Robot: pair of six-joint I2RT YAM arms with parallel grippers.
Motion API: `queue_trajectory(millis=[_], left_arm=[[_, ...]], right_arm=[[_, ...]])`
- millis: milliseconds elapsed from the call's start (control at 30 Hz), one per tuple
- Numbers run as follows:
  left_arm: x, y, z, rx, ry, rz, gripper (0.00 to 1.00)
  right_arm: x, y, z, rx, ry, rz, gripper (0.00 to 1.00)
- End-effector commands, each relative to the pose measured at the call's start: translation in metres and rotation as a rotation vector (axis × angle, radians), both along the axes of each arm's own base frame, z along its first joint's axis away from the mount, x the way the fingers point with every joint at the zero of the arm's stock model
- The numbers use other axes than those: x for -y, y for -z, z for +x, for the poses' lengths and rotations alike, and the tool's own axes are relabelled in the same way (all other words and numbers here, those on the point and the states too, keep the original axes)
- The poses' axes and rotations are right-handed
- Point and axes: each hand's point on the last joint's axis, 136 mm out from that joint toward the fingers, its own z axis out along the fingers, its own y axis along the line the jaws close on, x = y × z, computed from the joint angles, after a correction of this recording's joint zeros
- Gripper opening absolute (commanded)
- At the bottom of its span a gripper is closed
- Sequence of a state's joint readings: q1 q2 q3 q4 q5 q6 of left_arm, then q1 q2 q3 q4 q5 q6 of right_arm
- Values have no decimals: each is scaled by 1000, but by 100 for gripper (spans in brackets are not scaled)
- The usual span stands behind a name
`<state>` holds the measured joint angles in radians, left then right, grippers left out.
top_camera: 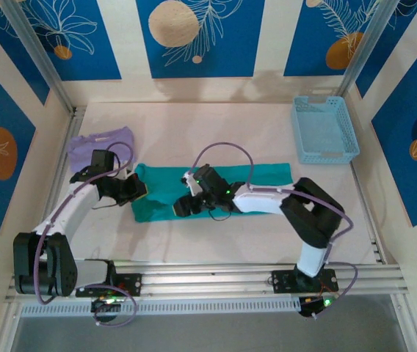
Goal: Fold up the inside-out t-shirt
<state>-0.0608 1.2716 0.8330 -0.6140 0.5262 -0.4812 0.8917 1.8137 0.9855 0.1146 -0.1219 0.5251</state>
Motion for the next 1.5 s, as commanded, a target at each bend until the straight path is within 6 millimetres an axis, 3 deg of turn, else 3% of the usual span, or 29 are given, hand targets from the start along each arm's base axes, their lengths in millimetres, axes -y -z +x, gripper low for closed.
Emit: queue_trajectory(millis=[0, 167, 633, 867, 1200, 1467], left_arm=[[4, -22, 5, 45, -1, -49, 0], [9, -35, 3, 60, 6, -90, 0], [13, -48, 2, 71, 10, -120, 0], [14, -51, 1, 73, 2, -133, 0], [16, -50, 1, 74, 0, -150, 0], [14, -40, 2, 63, -10, -142, 0]], right_arm=[[-29, -15, 9, -11, 12, 113, 62], [-40, -9, 16, -1, -9, 147, 72], [-44, -5, 39, 20, 53, 248, 80], [-34, 1, 42, -37, 182, 251, 81], [-51, -10, 49, -58, 234, 382, 82], [-50, -31, 47, -3, 258, 492, 77]])
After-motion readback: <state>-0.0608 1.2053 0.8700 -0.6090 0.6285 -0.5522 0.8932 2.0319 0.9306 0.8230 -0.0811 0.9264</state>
